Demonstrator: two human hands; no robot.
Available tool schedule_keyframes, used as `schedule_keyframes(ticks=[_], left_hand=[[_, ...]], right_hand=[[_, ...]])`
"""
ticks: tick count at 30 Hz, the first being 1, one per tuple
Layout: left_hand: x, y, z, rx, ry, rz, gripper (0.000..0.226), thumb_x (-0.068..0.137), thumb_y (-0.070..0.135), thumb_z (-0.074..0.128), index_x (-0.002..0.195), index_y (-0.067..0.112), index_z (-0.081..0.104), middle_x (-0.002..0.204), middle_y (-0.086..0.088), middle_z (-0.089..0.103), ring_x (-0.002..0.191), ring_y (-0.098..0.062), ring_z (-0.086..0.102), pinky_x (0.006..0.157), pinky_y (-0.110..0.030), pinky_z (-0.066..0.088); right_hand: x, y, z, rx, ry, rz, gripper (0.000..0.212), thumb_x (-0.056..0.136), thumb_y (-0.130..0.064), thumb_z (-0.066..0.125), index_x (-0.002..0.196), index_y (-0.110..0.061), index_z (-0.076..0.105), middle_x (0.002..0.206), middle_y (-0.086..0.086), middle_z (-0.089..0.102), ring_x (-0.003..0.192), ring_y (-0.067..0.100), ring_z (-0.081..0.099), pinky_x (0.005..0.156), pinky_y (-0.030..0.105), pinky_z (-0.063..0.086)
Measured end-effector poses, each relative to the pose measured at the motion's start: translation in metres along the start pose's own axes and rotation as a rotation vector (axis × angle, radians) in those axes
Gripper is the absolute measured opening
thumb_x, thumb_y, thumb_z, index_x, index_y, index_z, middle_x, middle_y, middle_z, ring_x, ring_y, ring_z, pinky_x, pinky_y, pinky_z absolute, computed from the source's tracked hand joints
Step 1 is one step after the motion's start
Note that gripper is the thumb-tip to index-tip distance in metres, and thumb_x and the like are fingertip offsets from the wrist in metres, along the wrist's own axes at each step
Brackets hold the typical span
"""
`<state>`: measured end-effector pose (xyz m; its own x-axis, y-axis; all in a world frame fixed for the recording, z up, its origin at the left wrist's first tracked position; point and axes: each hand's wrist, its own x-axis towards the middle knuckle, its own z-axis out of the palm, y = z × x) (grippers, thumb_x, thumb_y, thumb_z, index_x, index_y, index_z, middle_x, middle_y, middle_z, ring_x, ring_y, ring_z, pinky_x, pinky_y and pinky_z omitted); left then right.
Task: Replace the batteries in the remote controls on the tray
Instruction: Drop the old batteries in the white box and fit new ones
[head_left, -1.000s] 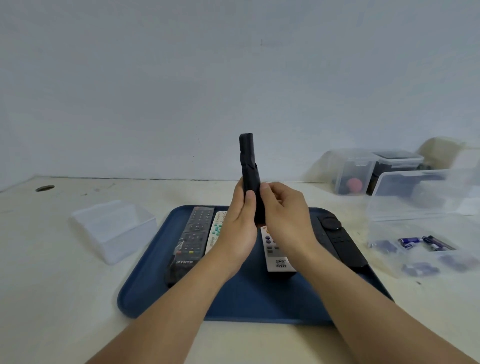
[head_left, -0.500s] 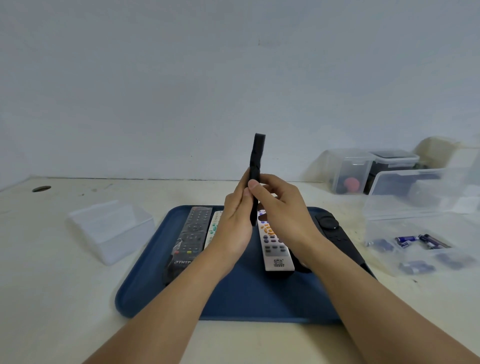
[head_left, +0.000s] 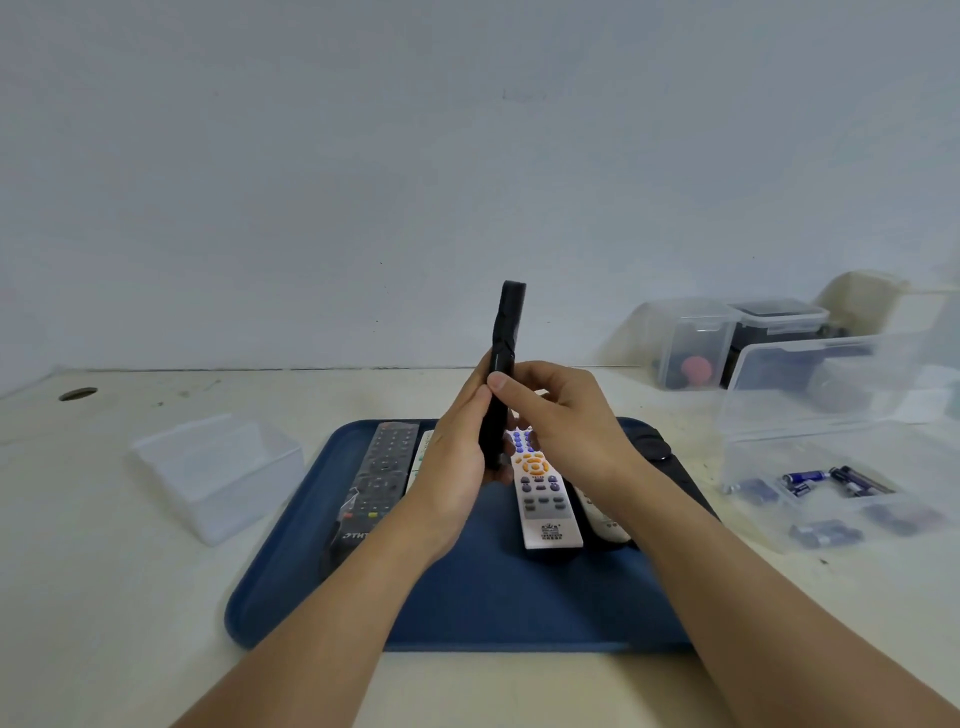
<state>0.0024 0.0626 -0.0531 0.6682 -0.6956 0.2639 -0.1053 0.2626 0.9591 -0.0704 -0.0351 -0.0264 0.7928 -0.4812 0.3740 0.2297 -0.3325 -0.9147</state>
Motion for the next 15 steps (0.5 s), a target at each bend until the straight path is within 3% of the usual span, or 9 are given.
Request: schedule_keyframes(ticks=[5,9,11,15], left_hand=[[-0.0017,0.0039,-0.0004,0.069,0.006,0.012,0.038,0.110,0.035,0.033,0.136,0.035,0.060,0.078,0.018,0.066,0.064,-0.003,0.058,0.059,-0.028,0.045],[-0.0050,0.0035,-0.0007,0.084,-0.003,0.046,0.036,0.110,0.035,0.035,0.137,0.042,0.058,0.080,0.005,0.062,0.066,-0.015,0.052,0.054,-0.032,0.038],[-0.0071,0.0022,0.0002,0.164,-0.002,0.080,0.038,0.111,0.035,0.031,0.141,0.040,0.053,0.082,-0.002,0.062,0.066,-0.021,0.054,0.052,-0.034,0.042],[-0.0094,0.0020,-0.0003,0.233,0.001,0.072,0.040,0.111,0.039,0.026,0.134,0.029,0.057,0.102,-0.003,0.071,0.082,-0.017,0.069,0.060,-0.032,0.056]], right_hand=[[-0.0001,-0.0017,-0.0002,-0.049,-0.003,0.004,0.024,0.100,-0.031,0.058,0.090,-0.012,0.072,0.069,-0.004,0.062,0.061,0.009,0.056,0.057,0.024,0.044],[0.0000,-0.0060,-0.0033,-0.004,-0.036,0.019,0.028,0.100,-0.027,0.057,0.082,-0.007,0.066,0.063,-0.002,0.059,0.060,0.011,0.055,0.058,0.025,0.043],[-0.0014,-0.0063,-0.0044,0.002,-0.055,0.019,0.031,0.101,-0.025,0.056,0.081,-0.003,0.064,0.059,-0.003,0.059,0.057,0.014,0.055,0.053,0.021,0.043],[-0.0010,-0.0029,-0.0057,0.004,-0.051,0.001,0.044,0.097,-0.032,0.063,0.084,0.011,0.062,0.061,0.011,0.058,0.055,0.026,0.051,0.052,0.033,0.043]])
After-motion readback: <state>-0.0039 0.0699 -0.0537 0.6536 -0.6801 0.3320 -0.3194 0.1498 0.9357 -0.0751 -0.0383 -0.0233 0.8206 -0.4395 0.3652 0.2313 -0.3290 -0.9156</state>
